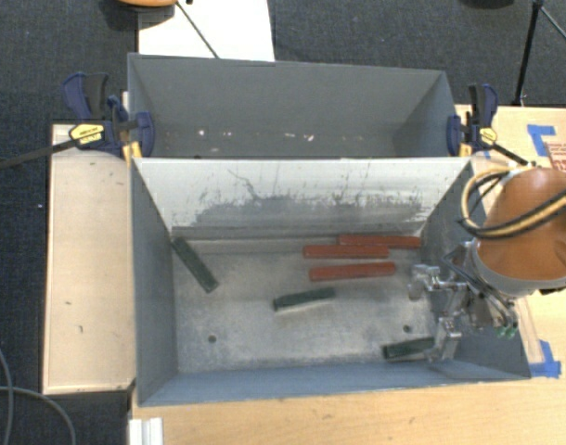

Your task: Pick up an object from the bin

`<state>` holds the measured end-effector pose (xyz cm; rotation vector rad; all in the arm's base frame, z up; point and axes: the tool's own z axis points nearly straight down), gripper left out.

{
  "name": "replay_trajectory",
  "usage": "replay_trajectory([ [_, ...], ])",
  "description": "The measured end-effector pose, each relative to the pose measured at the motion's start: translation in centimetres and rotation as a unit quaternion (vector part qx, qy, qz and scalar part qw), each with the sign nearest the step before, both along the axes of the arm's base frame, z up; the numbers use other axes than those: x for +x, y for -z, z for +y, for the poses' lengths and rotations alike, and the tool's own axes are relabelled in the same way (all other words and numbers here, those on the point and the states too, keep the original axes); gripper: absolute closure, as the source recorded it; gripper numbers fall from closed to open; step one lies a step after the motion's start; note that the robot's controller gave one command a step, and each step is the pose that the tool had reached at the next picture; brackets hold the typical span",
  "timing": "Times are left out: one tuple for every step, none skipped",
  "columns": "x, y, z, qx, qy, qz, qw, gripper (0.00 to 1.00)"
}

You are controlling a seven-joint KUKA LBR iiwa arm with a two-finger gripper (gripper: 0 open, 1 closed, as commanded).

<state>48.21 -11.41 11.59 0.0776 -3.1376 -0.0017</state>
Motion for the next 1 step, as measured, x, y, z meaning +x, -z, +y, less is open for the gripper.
replay_trajectory([
  [-0.07, 4.53, -2.16, 0.0, -0.117, -0.0029, 0.9931, 1.0],
])
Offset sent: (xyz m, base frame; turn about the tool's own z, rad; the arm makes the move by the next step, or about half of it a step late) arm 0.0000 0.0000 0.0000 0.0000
